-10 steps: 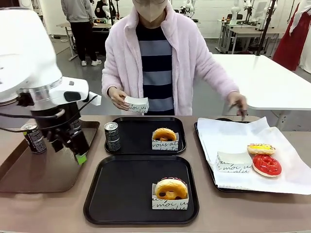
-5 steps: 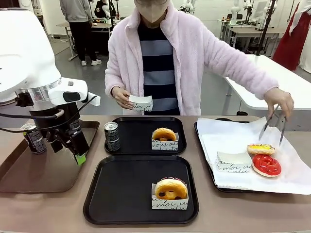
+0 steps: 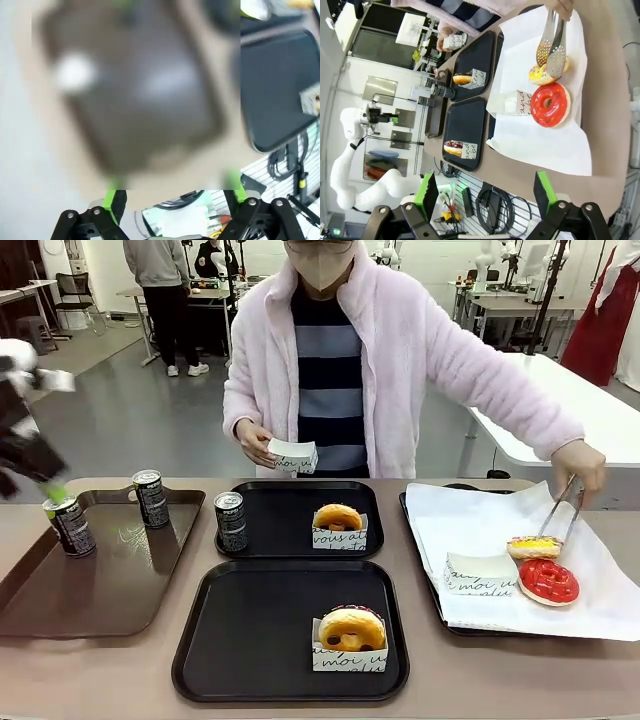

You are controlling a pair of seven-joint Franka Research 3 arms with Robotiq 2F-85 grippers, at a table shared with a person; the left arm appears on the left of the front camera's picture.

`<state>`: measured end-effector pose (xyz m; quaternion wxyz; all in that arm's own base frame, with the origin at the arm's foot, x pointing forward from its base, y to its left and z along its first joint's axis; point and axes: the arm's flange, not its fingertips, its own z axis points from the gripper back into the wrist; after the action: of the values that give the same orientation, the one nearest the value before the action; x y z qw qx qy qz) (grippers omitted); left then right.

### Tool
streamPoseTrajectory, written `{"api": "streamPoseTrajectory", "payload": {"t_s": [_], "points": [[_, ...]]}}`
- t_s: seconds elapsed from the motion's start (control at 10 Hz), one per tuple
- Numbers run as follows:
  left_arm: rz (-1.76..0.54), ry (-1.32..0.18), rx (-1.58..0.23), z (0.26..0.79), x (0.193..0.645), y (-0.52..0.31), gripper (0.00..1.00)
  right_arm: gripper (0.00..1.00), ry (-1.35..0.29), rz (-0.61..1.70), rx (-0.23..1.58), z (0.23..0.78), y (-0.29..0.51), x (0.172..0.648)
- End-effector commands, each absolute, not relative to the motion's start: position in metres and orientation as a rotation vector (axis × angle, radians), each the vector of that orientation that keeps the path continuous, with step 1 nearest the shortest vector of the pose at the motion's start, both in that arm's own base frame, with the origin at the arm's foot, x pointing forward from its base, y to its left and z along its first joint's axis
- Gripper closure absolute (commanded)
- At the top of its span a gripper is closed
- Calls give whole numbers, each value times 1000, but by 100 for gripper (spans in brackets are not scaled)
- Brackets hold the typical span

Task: Set up donuts and drinks on trays.
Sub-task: Pick up one Pepsi coke from the Handle tray and place it on the Flat Tray without a Pepsi coke.

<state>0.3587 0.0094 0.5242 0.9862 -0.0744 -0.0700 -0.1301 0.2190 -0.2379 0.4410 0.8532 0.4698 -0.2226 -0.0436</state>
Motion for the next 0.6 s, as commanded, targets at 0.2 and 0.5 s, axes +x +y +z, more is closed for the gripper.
{"api": "streamPoseTrajectory", "payload": {"t_s": [0.2, 0.5], "points": [[-95, -122, -105, 529, 393, 65, 0, 0, -490, -80, 1004, 441, -238, 220], [-143, -147, -136, 530, 370, 79, 0, 0, -490, -80, 1004, 441, -238, 220]]}}
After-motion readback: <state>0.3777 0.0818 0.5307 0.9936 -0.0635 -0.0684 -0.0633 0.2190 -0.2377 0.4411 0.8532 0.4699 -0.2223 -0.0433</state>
